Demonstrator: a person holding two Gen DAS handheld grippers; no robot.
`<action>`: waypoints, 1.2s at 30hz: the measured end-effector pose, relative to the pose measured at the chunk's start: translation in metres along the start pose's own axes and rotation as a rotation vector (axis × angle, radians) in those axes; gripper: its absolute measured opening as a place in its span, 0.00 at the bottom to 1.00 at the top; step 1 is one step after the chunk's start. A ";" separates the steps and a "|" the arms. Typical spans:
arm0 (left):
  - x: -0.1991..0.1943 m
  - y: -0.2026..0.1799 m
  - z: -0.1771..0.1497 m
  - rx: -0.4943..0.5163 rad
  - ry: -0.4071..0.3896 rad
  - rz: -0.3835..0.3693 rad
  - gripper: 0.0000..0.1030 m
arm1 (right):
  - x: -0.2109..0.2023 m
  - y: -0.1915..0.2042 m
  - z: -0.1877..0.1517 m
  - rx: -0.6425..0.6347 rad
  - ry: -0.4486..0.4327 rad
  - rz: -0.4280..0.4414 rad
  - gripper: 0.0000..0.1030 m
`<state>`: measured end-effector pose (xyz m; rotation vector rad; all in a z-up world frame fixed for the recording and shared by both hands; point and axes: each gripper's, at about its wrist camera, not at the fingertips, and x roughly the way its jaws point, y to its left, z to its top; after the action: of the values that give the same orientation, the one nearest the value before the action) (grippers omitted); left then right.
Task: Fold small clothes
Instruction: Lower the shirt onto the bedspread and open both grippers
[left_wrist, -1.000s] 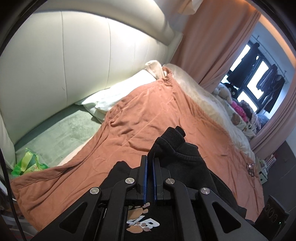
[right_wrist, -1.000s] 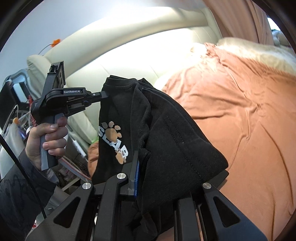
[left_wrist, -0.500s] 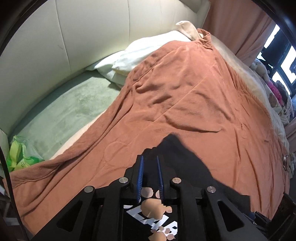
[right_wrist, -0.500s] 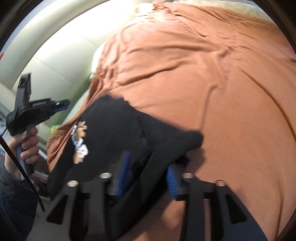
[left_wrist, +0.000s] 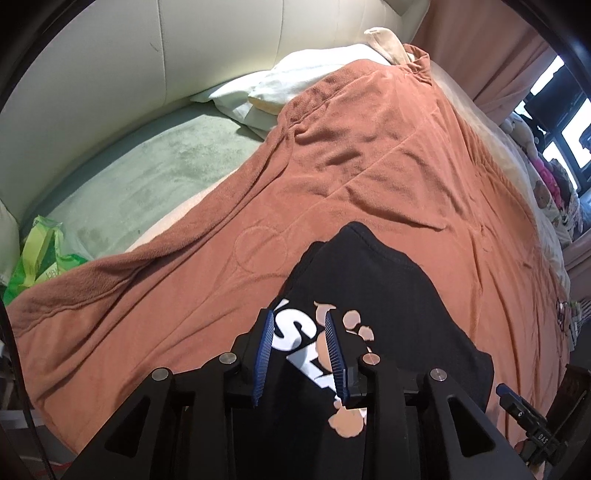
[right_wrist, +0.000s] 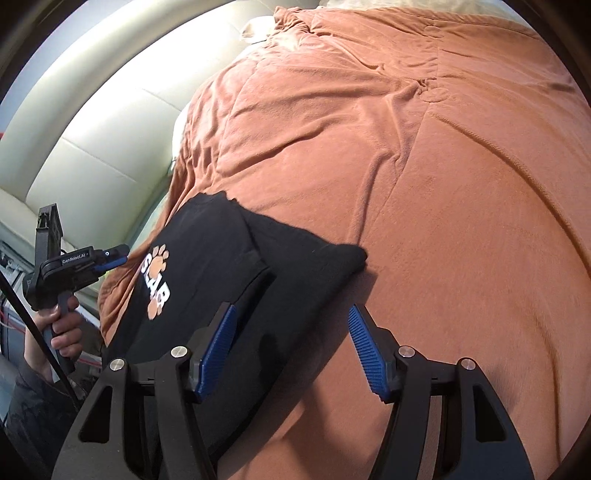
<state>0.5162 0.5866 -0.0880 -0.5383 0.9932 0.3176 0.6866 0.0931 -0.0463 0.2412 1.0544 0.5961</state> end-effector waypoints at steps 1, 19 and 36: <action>-0.004 0.000 -0.005 0.008 0.002 -0.001 0.30 | -0.002 0.011 -0.004 -0.013 0.008 -0.016 0.60; -0.069 -0.011 -0.129 0.030 -0.022 -0.005 0.50 | -0.035 0.062 -0.071 -0.269 0.134 -0.021 0.67; -0.060 0.001 -0.225 0.081 0.008 0.034 0.51 | -0.004 0.092 -0.126 -0.330 0.233 -0.123 0.70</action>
<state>0.3263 0.4603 -0.1339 -0.4495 1.0191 0.3046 0.5439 0.1542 -0.0620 -0.1843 1.1658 0.6870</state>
